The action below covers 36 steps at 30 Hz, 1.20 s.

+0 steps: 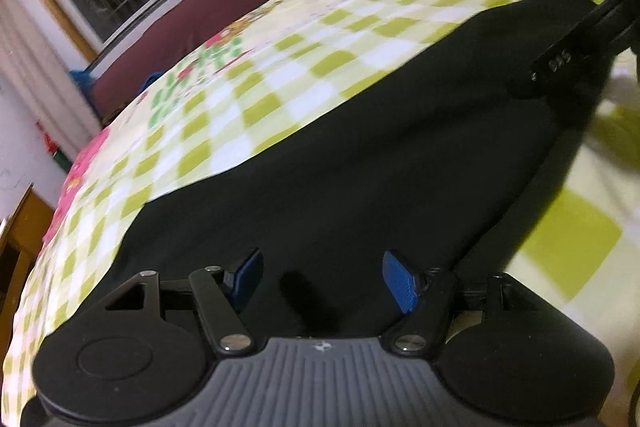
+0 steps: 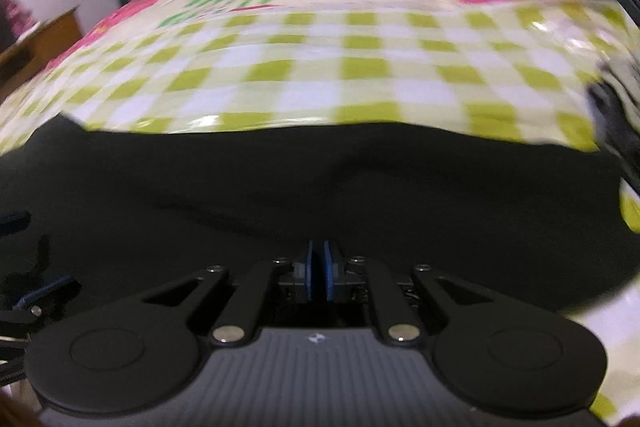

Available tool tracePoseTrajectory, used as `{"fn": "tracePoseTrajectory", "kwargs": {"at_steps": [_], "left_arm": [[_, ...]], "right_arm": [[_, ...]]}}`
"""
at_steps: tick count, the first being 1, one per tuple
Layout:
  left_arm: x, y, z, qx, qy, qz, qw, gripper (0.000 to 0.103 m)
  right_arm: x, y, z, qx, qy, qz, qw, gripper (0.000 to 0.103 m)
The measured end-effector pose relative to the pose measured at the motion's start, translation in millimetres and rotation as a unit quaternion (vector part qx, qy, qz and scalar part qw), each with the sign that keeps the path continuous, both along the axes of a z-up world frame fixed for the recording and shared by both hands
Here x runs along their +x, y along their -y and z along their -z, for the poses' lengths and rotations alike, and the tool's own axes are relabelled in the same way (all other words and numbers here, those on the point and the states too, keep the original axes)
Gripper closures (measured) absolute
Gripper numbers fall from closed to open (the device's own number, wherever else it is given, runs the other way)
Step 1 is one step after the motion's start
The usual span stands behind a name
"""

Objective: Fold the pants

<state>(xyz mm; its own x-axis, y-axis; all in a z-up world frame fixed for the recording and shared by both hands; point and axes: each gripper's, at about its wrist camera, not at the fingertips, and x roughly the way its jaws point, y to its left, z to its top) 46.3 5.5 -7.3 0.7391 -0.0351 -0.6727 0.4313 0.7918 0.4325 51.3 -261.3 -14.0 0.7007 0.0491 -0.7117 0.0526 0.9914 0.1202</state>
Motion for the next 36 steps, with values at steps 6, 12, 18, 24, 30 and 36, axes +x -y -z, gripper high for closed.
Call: {"fn": "tracePoseTrajectory", "kwargs": {"at_steps": [6,12,18,24,30,36], "left_arm": [[4,28,3,-0.004,-0.003,0.027,0.9996,0.023],[2,39,4,-0.005,0.002,0.039,0.9992,0.023],[7,38,6,-0.018,-0.001,0.036,0.9992,0.023],[7,38,6,-0.025,0.002,0.038,0.9990,0.023],[3,39,2,-0.026,0.009,0.046,0.9986,0.023],[3,42,3,-0.029,0.008,0.051,0.9983,0.023]], "right_arm": [[-40,90,-3,0.067,0.007,0.118,0.991,0.096],[-80,157,2,0.167,0.004,0.207,0.964,0.089],[-74,177,19,0.286,0.015,0.227,0.931,0.079],[-60,185,32,0.367,0.037,0.251,0.895,0.071],[-56,189,41,0.397,0.063,0.273,0.874,0.071],[-59,183,36,0.346,0.063,0.265,0.898,0.071]]}}
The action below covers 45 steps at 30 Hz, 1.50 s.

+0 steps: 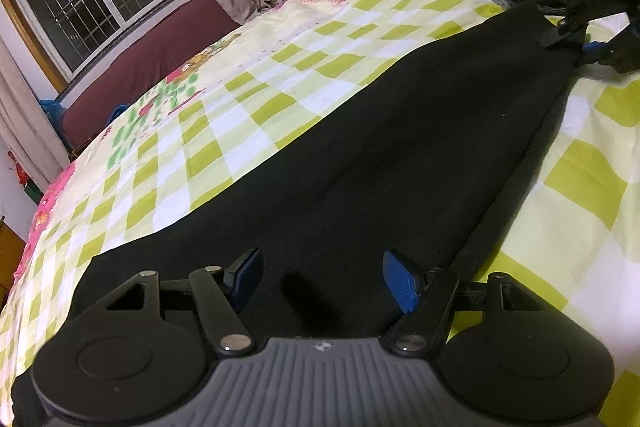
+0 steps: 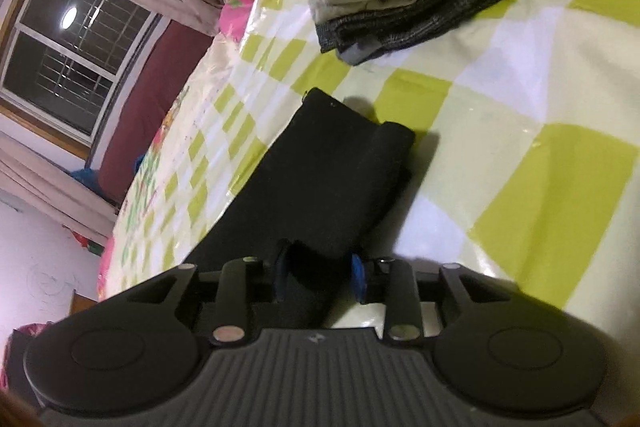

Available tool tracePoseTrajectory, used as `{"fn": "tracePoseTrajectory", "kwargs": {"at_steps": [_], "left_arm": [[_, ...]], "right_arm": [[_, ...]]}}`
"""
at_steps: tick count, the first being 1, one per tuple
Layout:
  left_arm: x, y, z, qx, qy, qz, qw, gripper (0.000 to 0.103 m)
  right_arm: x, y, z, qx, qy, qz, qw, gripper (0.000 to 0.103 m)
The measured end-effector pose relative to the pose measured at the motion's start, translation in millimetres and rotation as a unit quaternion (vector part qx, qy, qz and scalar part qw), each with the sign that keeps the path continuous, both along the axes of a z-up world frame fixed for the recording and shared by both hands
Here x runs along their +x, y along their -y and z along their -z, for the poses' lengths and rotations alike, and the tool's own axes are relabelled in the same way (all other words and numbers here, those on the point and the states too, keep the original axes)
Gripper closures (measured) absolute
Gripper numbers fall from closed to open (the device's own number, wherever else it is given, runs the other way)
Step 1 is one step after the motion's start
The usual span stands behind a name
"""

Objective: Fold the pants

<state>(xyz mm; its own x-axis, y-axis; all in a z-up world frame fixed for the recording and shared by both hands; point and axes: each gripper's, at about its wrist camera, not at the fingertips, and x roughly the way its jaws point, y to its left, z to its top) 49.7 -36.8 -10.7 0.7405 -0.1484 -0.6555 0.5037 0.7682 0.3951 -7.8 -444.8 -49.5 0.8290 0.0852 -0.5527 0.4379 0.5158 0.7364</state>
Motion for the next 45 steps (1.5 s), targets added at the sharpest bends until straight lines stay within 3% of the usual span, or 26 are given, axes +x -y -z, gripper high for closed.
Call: {"fn": "tracePoseTrajectory", "kwargs": {"at_steps": [5,6,7,8,12,20,24,28,36,45], "left_arm": [[2,6,-1,0.005,-0.003,0.000,1.0000,0.023],[3,7,-1,0.006,-0.006,0.000,1.0000,0.023],[4,9,0,0.007,-0.008,0.000,0.9999,0.023],[5,12,1,0.010,-0.009,0.000,0.9999,0.023],[9,24,-1,0.001,-0.016,0.009,0.9998,0.023],[-3,41,-3,-0.032,-0.016,0.054,0.9979,0.023],[2,15,-10,-0.046,-0.018,0.028,0.9984,0.023],[8,-18,-16,-0.056,-0.015,-0.010,0.9982,0.023],[11,-63,-17,-0.063,-0.012,-0.067,0.9957,0.023],[9,-83,-17,-0.076,-0.010,-0.084,0.9935,0.023]], "right_arm": [[29,8,20,0.086,0.030,0.019,0.996,0.073],[33,8,22,0.100,0.034,0.015,0.994,0.079],[36,7,22,0.104,0.031,0.008,0.994,0.092],[37,6,21,0.106,0.023,0.006,0.994,0.092],[16,12,1,0.103,0.062,0.005,0.993,0.095],[5,-8,-58,-0.063,0.055,-0.007,0.996,0.095],[28,-52,-95,-0.140,0.061,-0.059,0.986,0.095],[53,-107,-116,-0.182,0.070,-0.122,0.973,0.095],[89,-196,-99,-0.232,0.029,-0.220,0.947,0.095],[87,-229,-80,-0.258,-0.010,-0.253,0.932,0.095]]}}
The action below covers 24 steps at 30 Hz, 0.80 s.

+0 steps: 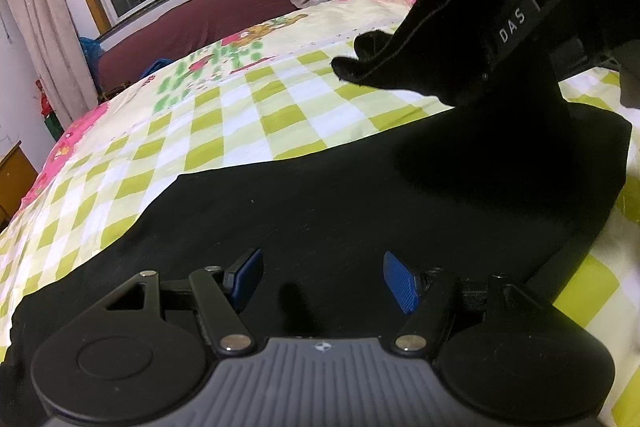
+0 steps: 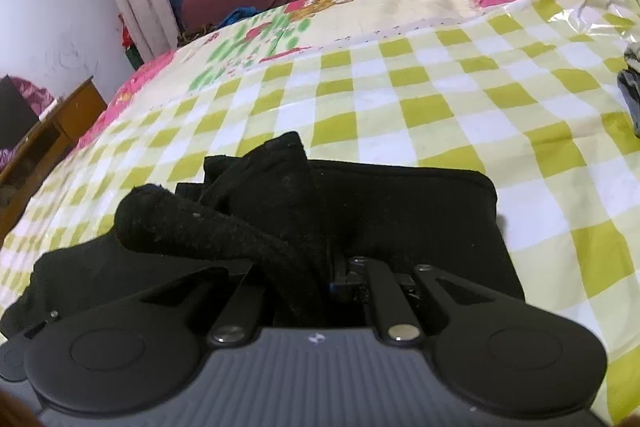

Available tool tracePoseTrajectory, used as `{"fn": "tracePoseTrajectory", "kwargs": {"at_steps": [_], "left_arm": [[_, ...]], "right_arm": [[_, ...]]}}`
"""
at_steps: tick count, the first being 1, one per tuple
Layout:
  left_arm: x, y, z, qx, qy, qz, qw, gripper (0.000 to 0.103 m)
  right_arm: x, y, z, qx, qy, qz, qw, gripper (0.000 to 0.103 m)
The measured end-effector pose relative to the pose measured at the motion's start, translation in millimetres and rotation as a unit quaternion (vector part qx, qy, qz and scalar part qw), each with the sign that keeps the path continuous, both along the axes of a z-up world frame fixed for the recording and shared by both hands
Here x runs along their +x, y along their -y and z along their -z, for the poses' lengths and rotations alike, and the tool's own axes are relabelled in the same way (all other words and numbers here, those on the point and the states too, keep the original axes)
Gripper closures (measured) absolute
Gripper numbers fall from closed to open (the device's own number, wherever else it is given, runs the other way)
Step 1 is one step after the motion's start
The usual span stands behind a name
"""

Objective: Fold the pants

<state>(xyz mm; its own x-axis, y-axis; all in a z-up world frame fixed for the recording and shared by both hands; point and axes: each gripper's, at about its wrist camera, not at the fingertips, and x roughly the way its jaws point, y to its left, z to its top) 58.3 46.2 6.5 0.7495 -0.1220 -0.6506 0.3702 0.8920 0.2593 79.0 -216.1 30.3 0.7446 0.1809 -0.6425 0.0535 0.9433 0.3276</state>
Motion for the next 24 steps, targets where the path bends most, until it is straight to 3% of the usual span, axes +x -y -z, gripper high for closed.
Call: {"fn": "tracePoseTrajectory", "kwargs": {"at_steps": [11,19,24], "left_arm": [[-14,-21,7,0.007,0.006,-0.009,0.9999,0.023],[-12,-35,6,-0.019,0.003,-0.026,0.9995,0.023],[-13,-38,7,-0.025,0.001,-0.027,0.9993,0.023]], "right_arm": [[-1,-41,12,-0.042,-0.022,-0.042,0.998,0.095],[-8,-76,24,-0.147,-0.013,-0.079,0.986,0.094],[3,-82,32,-0.167,-0.026,-0.089,0.982,0.088]]}}
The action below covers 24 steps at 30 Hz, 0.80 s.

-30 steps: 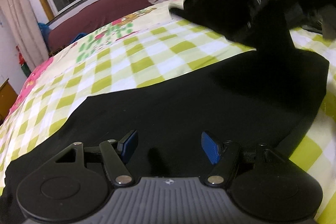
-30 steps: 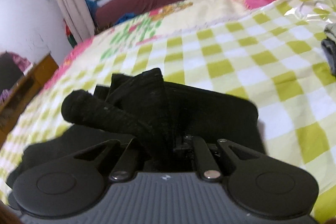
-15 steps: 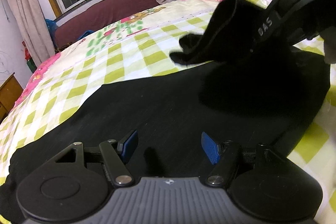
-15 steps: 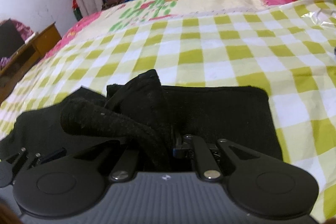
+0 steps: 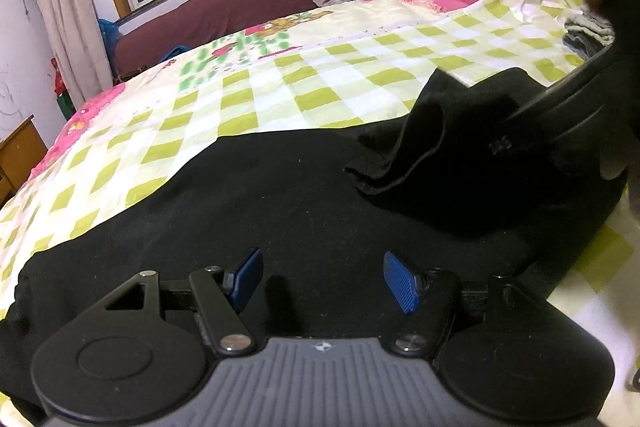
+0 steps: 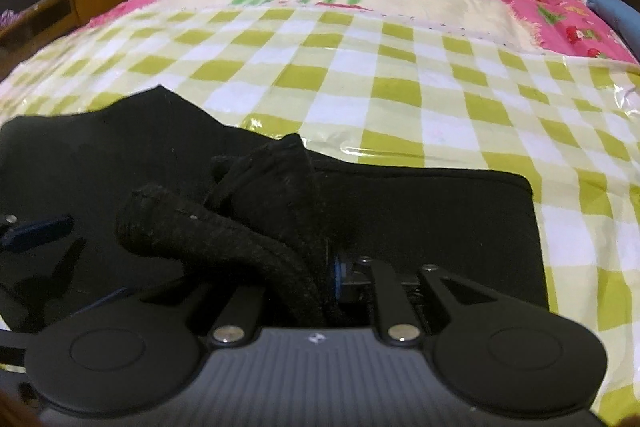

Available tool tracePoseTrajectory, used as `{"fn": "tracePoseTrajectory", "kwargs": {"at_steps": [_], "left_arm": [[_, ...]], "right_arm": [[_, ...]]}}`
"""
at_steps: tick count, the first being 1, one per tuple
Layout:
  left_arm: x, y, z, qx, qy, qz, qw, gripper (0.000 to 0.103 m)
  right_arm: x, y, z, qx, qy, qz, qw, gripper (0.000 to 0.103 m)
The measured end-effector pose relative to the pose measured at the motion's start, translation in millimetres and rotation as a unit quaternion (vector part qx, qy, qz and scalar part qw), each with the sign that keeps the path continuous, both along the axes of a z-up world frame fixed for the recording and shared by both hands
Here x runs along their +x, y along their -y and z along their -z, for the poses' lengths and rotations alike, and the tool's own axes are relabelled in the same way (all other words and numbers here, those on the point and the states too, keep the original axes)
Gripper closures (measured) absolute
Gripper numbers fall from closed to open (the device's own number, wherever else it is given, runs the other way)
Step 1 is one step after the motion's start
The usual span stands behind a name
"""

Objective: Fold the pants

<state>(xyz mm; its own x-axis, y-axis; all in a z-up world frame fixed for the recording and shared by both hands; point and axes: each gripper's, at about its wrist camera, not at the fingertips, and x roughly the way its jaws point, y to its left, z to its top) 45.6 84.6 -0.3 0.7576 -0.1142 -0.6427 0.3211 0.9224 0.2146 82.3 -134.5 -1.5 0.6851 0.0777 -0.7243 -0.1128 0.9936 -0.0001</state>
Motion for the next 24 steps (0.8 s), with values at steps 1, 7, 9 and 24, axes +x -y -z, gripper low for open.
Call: {"fn": "tracePoseTrajectory", "kwargs": {"at_steps": [1,7,9,24], "left_arm": [[0,0,0,-0.001,0.000,0.000,1.0000,0.023],[-3,-2,0,-0.001,0.002,0.001,1.0000,0.022],[-3,-3,-1,-0.001,0.002,0.001,1.0000,0.022],[-3,-3,-1,0.004,0.000,0.004,1.0000,0.022]], "right_arm": [[1,-2,2,-0.008,0.000,-0.005,1.000,0.087],[-9,-10,3,-0.023,0.003,-0.075,0.997,0.060],[-18,-11,-1,-0.021,0.007,-0.102,0.995,0.059],[-54,13,-42,0.087,0.063,-0.186,0.977,0.058]]}}
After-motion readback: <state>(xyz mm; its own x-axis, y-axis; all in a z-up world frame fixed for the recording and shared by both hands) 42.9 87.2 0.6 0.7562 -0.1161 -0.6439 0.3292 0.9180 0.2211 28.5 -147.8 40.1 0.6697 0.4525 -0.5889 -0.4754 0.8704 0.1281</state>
